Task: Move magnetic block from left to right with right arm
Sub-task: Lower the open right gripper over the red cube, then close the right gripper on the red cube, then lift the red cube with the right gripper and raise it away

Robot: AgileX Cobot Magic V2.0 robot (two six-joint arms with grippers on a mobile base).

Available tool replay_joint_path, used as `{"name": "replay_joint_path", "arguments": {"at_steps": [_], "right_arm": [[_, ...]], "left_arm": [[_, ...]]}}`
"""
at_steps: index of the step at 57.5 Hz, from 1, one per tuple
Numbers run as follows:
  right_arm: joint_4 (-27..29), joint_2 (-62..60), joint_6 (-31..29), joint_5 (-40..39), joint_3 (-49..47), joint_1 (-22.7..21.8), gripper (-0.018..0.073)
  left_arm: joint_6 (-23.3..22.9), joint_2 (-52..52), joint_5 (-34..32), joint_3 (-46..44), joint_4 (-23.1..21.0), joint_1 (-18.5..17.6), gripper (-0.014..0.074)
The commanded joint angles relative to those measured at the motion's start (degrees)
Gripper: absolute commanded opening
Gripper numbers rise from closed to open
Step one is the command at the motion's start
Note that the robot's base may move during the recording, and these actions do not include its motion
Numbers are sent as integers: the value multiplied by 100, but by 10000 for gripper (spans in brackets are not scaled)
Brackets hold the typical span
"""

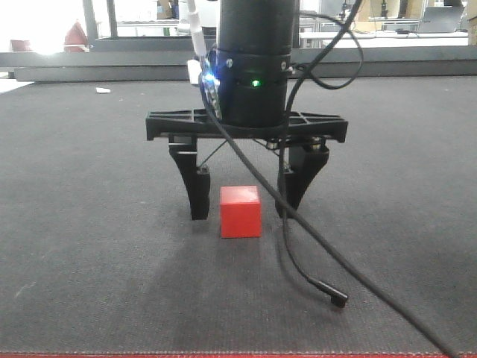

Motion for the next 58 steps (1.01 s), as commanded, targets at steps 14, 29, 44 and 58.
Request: {"name": "replay_joint_path", "arguments": {"at_steps": [14, 29, 44, 58], "right_arm": [[-20, -136, -15, -55, -215, 10, 508], [-25, -172, -21, -67, -318, 13, 279], [-25, -671, -531, -39, -241, -31, 279], [-25, -1805, -1802, -602, 820, -407, 279]], "left_arm": [[-41, -76, -449, 39, -15, -1, -126], [-41, -76, -449, 39, -15, -1, -126], [-41, -76, -449, 39, -15, -1, -126], [-41, -76, -449, 39, -15, -1, -126]]}}
